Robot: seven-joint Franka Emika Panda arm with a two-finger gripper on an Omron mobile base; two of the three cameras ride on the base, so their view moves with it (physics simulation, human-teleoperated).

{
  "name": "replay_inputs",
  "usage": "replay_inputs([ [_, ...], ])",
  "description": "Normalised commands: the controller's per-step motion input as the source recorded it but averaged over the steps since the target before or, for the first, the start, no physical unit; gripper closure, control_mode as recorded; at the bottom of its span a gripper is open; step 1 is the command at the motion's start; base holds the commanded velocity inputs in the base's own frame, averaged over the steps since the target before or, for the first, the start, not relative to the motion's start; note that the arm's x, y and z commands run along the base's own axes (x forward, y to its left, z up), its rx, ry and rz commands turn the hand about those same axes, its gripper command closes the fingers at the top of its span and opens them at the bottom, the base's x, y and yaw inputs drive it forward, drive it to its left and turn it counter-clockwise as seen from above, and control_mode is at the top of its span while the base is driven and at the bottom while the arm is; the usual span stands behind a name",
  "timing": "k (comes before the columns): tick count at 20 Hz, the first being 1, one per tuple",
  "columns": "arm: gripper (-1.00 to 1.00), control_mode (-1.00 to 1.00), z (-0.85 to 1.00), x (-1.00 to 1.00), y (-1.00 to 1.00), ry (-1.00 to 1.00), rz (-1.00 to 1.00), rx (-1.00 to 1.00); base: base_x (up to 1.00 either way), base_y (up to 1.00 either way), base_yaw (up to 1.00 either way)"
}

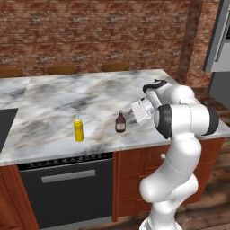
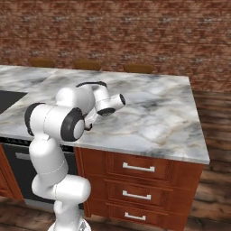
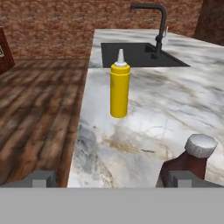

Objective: Place the ketchup and mustard from the counter to the top shelf of the fridge. If the existing items in the fridge are on the top shelf, move them to other shelves.

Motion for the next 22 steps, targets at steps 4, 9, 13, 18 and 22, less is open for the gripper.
replay_inputs([
  [4, -1.0, -1.0, 0.0, 0.0, 0.13, 0.0, 0.05, 0.0, 0.0, 0.0, 0.0],
  [9, -1.0, -1.0, 0.0, 0.0, 0.12, 0.0, 0.05, 0.0, 0.0, 0.0, 0.0],
  [13, -1.0, -1.0, 0.0, 0.03, 0.01, 0.0, 0.03, 0.0, 0.0, 0.0, 0.0],
  [18, -1.0, -1.0, 0.0, 0.0, -0.02, 0.0, 0.0, 0.0, 0.0, 0.0, 0.0],
  [22, -1.0, -1.0, 0.0, 0.0, -0.19, 0.0, 0.0, 0.0, 0.0, 0.0, 0.0],
])
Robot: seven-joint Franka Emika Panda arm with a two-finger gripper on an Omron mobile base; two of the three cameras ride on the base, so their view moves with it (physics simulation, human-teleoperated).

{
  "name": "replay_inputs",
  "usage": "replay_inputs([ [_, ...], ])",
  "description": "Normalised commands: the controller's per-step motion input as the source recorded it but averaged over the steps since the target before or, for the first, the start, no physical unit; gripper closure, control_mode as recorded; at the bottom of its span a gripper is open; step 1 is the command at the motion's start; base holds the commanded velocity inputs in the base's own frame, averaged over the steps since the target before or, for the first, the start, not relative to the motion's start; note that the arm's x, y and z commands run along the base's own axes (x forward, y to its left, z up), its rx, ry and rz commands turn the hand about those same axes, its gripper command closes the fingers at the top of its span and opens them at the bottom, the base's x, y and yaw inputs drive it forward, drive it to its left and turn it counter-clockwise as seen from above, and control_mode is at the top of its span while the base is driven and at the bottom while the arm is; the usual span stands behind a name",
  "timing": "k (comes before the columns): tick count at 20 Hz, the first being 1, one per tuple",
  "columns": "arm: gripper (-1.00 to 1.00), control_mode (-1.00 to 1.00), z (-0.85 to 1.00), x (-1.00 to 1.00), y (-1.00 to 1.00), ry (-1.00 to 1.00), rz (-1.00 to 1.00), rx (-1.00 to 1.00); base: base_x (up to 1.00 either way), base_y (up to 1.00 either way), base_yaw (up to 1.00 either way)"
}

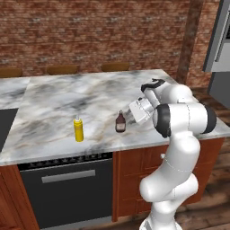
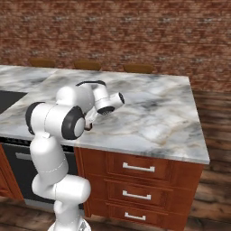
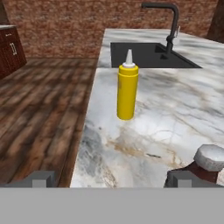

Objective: Place the ketchup and mustard from the counter to the top shelf of the fridge. If the existing items in the fridge are on the top shelf, move them to other shelves.

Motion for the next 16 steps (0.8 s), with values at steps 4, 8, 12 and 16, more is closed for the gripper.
replay_inputs([
  [4, -1.0, -1.0, -0.01, 0.14, -0.09, 0.0, 0.0, 0.0, 0.0, 0.0, 0.0],
  [8, -1.0, -1.0, 0.0, 0.23, -0.05, 0.0, 0.0, 0.0, 0.0, 0.0, 0.0],
  [12, -1.0, -1.0, -0.01, 0.21, -0.01, 0.0, 0.0, 0.0, 0.0, 0.0, 0.0],
  [16, -1.0, -1.0, -0.06, 0.09, 0.0, 0.01, 0.0, 0.0, 0.0, 0.0, 0.0],
])
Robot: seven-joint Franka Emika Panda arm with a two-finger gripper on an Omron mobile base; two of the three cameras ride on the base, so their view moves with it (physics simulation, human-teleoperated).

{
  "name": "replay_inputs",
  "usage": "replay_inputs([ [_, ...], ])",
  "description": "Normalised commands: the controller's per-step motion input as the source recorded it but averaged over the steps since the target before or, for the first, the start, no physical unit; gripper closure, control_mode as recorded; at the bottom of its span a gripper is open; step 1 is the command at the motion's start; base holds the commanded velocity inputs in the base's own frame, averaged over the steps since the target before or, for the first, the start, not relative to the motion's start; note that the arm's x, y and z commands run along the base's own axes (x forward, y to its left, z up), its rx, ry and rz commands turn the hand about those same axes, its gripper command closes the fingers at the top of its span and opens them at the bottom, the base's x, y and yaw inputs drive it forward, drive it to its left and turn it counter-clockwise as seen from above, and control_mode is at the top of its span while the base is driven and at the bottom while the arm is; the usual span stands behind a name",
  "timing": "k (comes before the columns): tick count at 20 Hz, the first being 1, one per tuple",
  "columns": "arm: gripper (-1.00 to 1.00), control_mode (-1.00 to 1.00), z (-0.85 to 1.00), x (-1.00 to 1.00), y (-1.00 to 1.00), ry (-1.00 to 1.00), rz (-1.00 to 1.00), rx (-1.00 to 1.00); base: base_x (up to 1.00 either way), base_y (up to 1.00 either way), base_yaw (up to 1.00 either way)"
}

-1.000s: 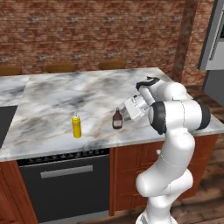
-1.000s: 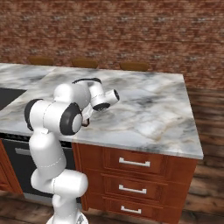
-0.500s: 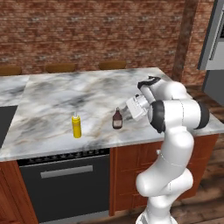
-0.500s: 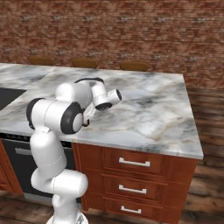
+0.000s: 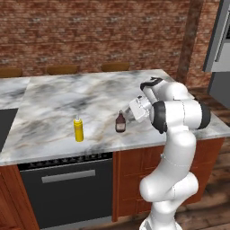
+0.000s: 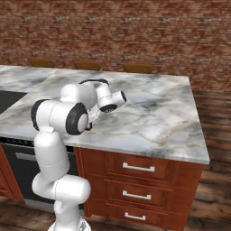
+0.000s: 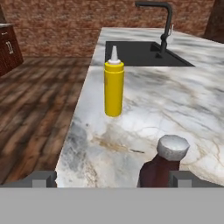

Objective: Place the ketchup and mustard from the counter to the top shelf of the fridge. If the existing items in the fridge are on the top shelf, move them to other shelves.

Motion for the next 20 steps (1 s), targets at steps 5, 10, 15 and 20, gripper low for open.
replay_inputs([
  [5, -1.0, -1.0, -0.1, 0.11, 0.0, 0.03, 0.0, 0.0, 0.0, 0.0, 0.0],
  [10, -1.0, -1.0, -0.16, 0.14, 0.0, 0.04, 0.0, 0.0, 0.0, 0.0, 0.0],
  [15, -1.0, -1.0, -0.14, 0.14, 0.0, 0.03, 0.0, 0.0, 0.0, 0.0, 0.0],
  [20, -1.0, -1.0, -0.11, 0.15, 0.08, 0.02, 0.0, 0.0, 0.0, 0.0, 0.0],
])
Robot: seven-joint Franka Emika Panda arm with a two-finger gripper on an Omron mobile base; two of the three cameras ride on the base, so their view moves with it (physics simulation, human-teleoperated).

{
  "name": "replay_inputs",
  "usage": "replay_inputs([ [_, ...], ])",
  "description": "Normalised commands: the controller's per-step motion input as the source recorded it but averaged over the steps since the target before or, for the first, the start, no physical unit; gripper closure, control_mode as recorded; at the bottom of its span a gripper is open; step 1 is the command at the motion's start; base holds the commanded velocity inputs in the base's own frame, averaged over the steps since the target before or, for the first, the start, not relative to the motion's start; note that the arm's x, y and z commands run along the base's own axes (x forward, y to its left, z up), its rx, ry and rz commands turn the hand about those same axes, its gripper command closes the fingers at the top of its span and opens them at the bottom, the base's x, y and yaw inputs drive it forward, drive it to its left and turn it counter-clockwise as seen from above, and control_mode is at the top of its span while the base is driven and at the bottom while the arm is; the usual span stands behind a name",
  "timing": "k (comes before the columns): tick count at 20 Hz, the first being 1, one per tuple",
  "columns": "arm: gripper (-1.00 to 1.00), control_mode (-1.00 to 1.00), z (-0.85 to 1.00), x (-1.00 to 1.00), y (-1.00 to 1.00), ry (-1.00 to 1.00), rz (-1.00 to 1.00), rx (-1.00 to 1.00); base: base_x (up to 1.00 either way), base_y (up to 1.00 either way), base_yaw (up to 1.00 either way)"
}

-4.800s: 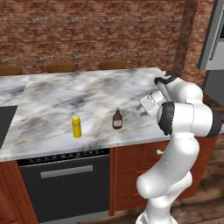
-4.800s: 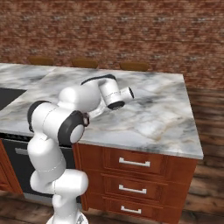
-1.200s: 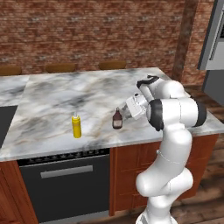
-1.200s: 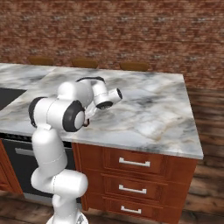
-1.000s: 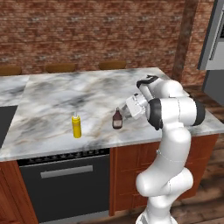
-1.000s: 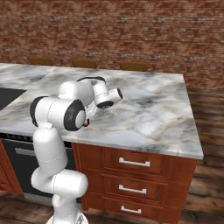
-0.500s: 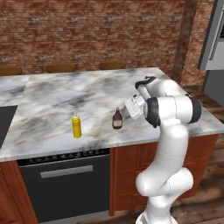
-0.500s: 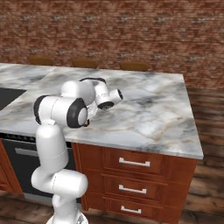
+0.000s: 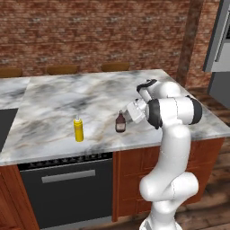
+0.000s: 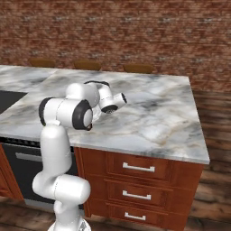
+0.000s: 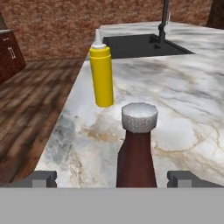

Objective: Place the ketchup and mustard from the counter to the top shelf of the fridge. If the existing items in the fridge are on the top shelf, move them to other shelves.

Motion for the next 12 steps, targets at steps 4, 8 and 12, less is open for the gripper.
replay_inputs([
  [4, -1.0, -1.0, -0.11, 0.17, 0.12, 0.01, 0.0, -0.01, 0.0, 0.0, 0.0],
  [8, -1.0, -1.0, -0.09, 0.21, 0.04, 0.0, 0.01, -0.01, 0.0, 0.0, 0.0],
  [12, -1.0, -1.0, -0.07, 0.2, 0.0, 0.0, 0.0, 0.0, 0.0, 0.0, 0.0],
])
